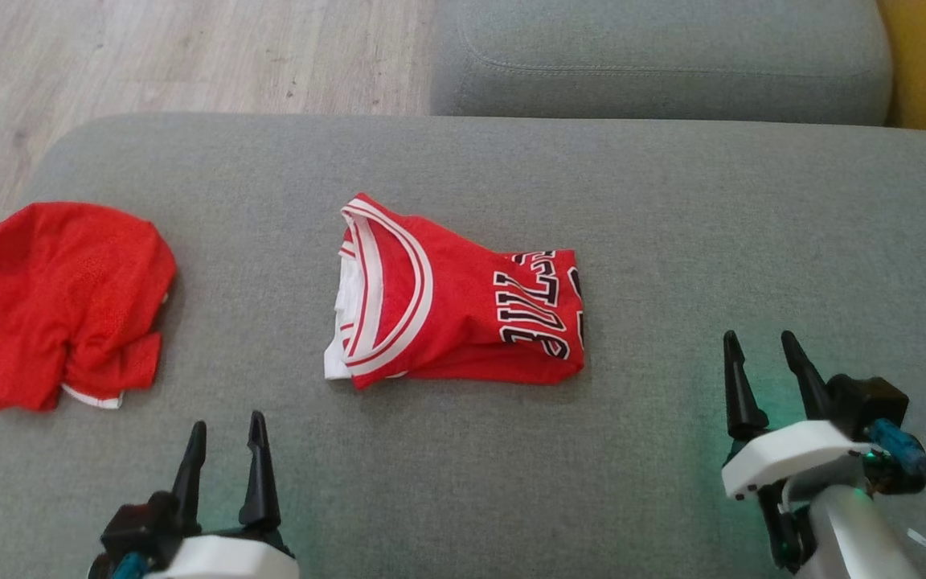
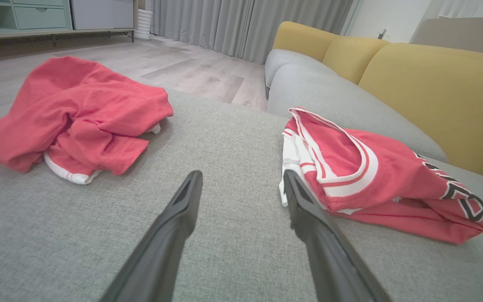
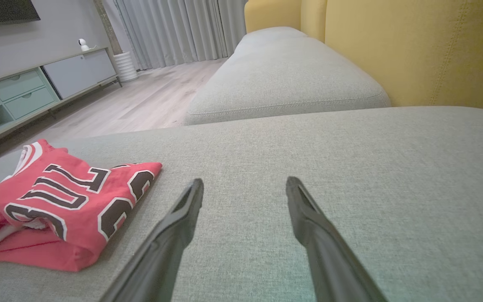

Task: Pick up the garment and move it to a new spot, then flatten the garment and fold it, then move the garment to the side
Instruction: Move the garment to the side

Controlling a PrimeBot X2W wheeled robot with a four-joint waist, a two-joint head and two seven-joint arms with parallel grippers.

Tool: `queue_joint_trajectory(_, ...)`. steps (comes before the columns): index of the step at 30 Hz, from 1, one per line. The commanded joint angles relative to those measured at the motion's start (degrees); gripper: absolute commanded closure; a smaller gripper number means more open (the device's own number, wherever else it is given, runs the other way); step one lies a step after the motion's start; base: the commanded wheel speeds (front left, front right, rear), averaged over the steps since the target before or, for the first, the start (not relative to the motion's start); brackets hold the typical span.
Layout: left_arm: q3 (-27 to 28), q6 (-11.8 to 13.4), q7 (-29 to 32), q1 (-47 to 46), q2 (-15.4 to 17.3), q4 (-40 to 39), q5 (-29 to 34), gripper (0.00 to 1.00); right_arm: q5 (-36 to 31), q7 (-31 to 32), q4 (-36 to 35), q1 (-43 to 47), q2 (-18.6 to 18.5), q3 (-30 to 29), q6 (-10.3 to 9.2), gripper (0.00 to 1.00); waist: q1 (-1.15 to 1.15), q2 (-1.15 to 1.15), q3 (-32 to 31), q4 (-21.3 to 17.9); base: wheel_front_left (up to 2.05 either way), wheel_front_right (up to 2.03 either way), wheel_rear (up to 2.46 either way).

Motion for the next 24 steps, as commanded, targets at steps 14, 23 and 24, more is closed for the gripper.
queue_joint_trajectory(14,-3.90,-0.26,-0.30,-4.45,0.23,-1.60,-2.16,0.00,7.49,-0.45,11.44,-15.17,0.08,13.14,-0.04,0.00,0.00,0.00,5.79,5.48,0.00,0.00,0.00)
queue_joint_trajectory(23,-6.17,0.46,-0.30,-6.02,0.23,-1.90,-3.66,0.00,7.09,4.02,24.08,-22.28,0.08,19.64,-0.04,0.55,0.00,0.00,8.11,8.26,0.00,0.00,0.00)
queue_joint_trajectory(24,-6.22,0.48,-0.30,-6.14,0.23,-1.89,-3.76,0.00,7.24,4.08,24.94,-22.40,0.08,19.85,-0.04,0.95,0.00,0.00,8.20,8.32,0.00,0.00,0.00)
